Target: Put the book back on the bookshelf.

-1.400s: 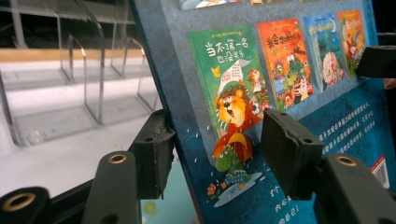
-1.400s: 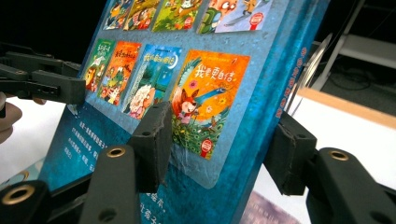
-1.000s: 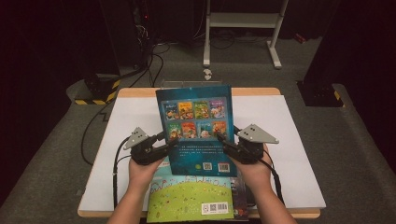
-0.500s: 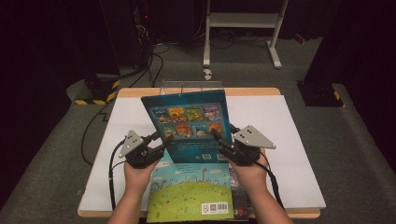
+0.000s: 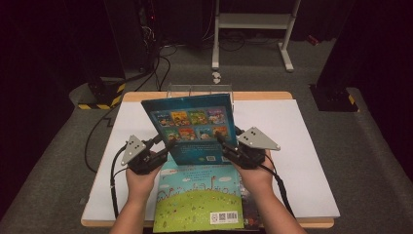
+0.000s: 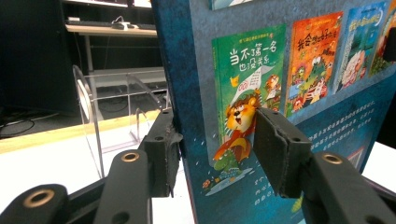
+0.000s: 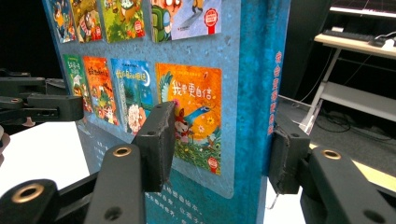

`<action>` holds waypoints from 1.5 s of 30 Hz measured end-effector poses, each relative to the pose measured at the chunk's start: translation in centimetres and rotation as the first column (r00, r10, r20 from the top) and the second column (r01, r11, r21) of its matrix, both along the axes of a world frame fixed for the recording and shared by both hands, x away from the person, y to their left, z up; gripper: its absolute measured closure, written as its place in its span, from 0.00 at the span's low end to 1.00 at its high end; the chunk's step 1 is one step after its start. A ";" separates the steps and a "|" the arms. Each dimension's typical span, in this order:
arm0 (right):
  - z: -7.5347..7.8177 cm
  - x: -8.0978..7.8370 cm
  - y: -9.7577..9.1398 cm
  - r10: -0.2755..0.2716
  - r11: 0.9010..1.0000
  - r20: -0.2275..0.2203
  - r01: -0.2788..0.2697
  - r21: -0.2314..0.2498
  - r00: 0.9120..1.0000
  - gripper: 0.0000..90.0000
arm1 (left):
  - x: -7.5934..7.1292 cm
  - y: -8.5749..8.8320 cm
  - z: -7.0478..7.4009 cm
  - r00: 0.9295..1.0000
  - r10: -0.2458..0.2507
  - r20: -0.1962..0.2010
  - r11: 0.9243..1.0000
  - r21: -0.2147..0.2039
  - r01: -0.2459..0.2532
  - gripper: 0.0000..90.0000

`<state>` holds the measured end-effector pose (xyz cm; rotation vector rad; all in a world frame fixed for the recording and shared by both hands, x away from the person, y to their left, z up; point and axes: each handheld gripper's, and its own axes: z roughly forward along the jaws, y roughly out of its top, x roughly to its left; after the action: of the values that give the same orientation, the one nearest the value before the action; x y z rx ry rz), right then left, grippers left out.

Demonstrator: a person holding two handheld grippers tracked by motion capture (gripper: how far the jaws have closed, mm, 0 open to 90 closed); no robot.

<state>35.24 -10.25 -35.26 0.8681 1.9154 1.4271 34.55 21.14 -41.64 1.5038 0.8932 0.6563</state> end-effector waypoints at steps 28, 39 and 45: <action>-0.1 1.1 1.5 0.208 0.978 -0.052 -0.208 0.009 0.977 0.46 | -1.3 3.4 -1.6 0.999 0.031 -0.010 0.999 -0.034 -0.031 0.54; -0.1 0.5 3.0 0.317 0.948 -0.066 -0.319 -0.023 0.946 0.72 | -1.5 5.3 -1.6 0.999 0.046 -0.025 0.998 -0.037 -0.047 0.51; -0.7 0.1 4.4 0.387 0.921 -0.106 -0.390 -0.007 0.916 0.90 | -1.5 6.9 -1.7 0.995 0.083 -0.047 0.996 -0.037 -0.085 0.48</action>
<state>35.36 -5.87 -35.97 0.5737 2.2753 1.5997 33.03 28.03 -43.36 1.4576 1.0030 0.6640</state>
